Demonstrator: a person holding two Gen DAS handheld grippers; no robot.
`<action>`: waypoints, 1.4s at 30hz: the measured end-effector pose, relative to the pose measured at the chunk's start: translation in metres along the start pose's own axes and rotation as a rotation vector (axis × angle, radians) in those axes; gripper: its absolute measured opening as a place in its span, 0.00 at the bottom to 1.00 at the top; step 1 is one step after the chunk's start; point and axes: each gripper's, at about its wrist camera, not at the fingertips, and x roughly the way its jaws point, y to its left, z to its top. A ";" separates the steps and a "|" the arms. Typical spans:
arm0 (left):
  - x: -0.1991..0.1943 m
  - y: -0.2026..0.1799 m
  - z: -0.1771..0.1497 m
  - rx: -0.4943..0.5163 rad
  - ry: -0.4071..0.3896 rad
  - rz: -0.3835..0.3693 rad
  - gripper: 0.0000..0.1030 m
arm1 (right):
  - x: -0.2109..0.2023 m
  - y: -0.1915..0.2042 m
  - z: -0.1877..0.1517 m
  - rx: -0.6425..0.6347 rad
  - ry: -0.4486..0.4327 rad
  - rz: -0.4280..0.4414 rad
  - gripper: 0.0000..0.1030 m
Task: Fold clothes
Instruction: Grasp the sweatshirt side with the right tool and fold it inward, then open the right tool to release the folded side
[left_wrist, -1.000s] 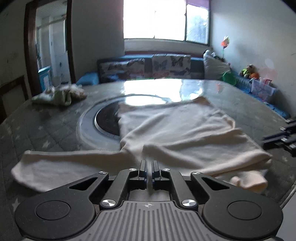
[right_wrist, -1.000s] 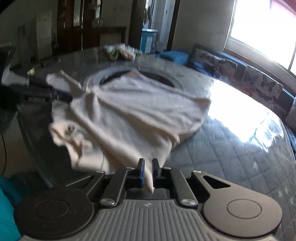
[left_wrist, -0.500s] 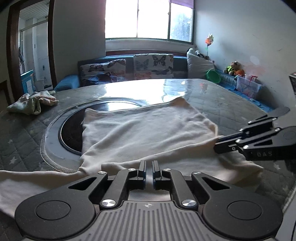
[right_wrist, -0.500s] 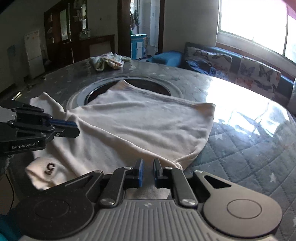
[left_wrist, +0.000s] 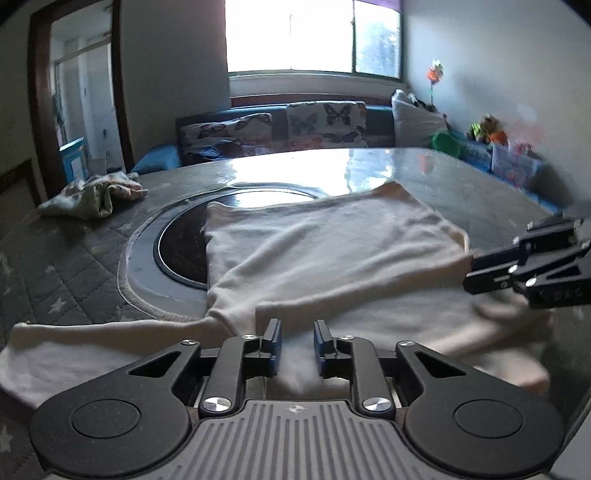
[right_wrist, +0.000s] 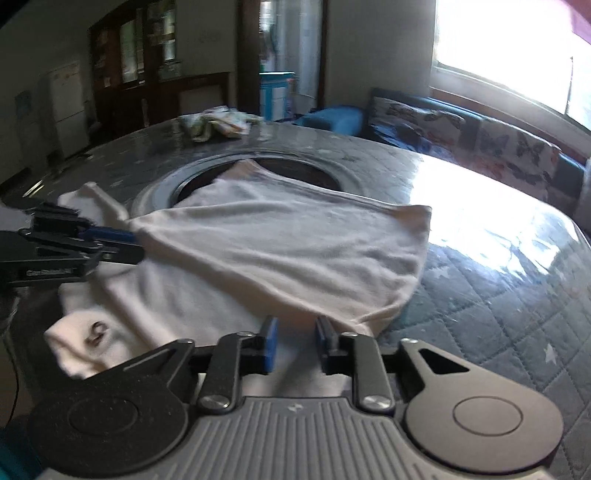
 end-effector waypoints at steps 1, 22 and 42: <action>-0.001 -0.002 -0.002 0.014 0.000 0.004 0.21 | -0.002 0.005 -0.001 -0.019 0.002 0.013 0.24; -0.027 0.008 -0.014 -0.072 -0.017 0.039 0.41 | -0.016 0.033 -0.018 -0.074 -0.001 0.045 0.53; -0.031 0.169 -0.032 -0.491 0.027 0.649 0.39 | -0.021 0.035 -0.012 -0.071 -0.026 0.048 0.57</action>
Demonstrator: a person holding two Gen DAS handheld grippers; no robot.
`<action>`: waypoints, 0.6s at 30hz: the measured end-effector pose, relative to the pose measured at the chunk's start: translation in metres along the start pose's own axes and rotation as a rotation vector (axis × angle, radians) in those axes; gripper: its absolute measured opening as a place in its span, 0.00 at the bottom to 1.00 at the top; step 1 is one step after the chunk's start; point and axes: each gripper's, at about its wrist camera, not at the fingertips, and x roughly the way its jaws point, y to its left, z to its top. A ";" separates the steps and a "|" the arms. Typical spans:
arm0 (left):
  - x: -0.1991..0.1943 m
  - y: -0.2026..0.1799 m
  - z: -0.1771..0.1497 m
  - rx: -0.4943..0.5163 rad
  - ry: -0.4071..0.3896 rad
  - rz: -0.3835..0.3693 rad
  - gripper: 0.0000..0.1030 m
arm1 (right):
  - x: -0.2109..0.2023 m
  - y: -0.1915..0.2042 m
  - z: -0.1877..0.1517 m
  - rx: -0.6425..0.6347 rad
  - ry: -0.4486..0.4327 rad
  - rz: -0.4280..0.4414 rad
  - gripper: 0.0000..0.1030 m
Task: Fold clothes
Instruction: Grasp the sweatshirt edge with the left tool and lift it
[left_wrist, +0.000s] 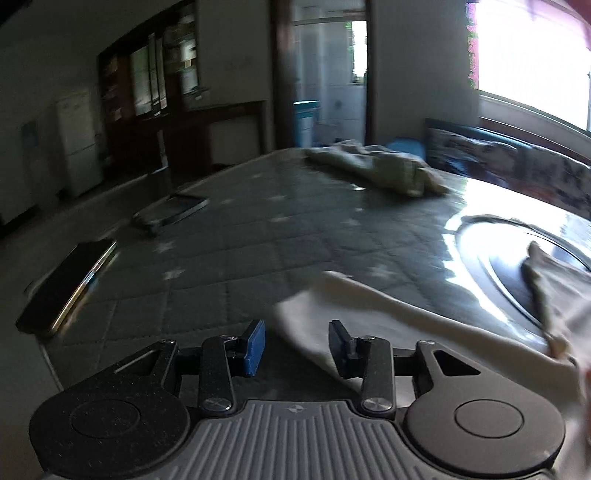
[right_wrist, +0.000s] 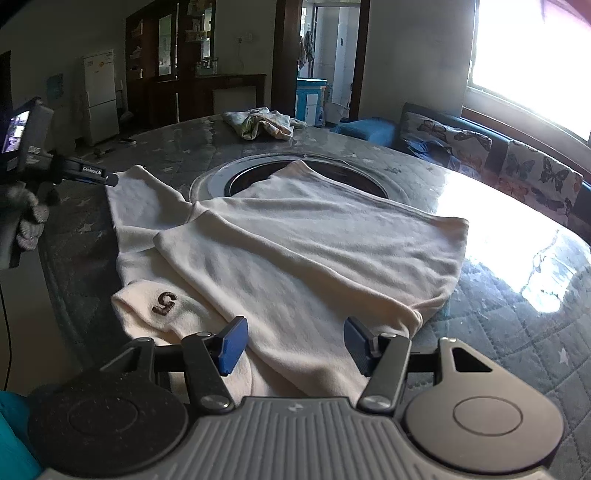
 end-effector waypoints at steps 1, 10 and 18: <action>0.004 0.002 0.001 -0.009 0.006 0.006 0.39 | 0.000 0.001 0.001 -0.001 -0.001 0.002 0.57; 0.018 0.005 0.004 -0.023 0.009 -0.032 0.11 | 0.000 0.004 0.003 -0.012 -0.010 -0.001 0.57; -0.010 0.003 0.019 -0.108 -0.050 -0.179 0.05 | -0.004 0.002 0.005 -0.006 -0.031 -0.010 0.57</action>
